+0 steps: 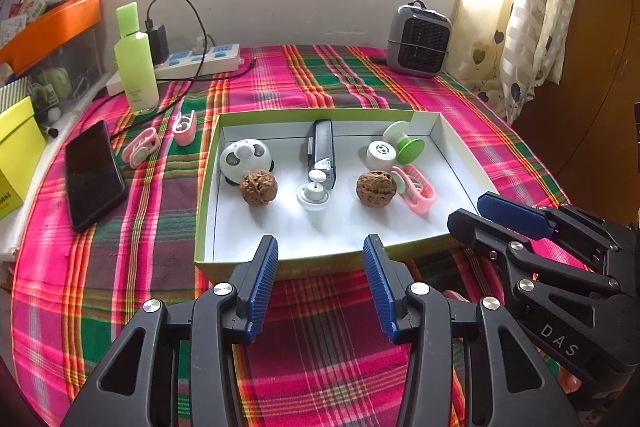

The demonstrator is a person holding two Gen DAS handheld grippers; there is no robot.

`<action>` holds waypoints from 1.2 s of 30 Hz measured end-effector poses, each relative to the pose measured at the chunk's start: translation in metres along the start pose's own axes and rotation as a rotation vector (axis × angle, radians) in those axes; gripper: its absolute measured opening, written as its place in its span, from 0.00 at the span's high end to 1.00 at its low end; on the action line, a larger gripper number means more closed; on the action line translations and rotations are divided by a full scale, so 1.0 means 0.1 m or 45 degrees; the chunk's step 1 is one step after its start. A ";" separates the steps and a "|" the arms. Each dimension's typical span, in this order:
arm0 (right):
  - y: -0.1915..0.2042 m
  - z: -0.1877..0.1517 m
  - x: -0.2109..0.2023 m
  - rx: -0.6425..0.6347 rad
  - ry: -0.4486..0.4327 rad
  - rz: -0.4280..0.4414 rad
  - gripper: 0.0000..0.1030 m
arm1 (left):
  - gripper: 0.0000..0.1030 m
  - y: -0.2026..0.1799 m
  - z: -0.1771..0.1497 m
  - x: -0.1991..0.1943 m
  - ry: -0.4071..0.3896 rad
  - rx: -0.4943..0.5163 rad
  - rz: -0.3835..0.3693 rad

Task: Organize objects
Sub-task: 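Withdraw both grippers from the tray toward the remaining pink clip and orange toy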

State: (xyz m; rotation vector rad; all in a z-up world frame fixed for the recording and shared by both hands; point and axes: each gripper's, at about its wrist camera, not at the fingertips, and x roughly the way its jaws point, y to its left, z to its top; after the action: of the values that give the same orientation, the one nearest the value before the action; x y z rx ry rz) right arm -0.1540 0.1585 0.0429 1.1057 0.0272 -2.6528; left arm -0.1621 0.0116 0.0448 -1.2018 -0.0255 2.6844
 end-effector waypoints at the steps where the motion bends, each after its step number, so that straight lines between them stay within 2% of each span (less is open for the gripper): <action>1: 0.00 -0.01 -0.02 0.000 -0.002 0.000 0.68 | 0.58 -0.01 -0.01 -0.02 -0.006 0.003 0.004; 24: -0.02 -0.42 -0.39 0.011 -0.031 -0.013 0.67 | 0.58 -0.11 -0.37 -0.32 -0.016 -0.003 -0.048; 27: -0.02 -0.47 -0.42 -0.002 -0.025 -0.027 0.59 | 0.58 -0.13 -0.43 -0.33 -0.007 -0.003 -0.063; 36: -0.11 -0.65 -0.50 0.015 -0.018 -0.031 0.59 | 0.58 -0.28 -0.54 -0.31 0.029 0.022 -0.113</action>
State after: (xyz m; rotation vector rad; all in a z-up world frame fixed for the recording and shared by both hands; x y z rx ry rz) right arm -0.0776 0.1885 0.0312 1.0971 0.0225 -2.6856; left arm -0.0970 0.0299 0.0340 -1.1967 -0.0514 2.5896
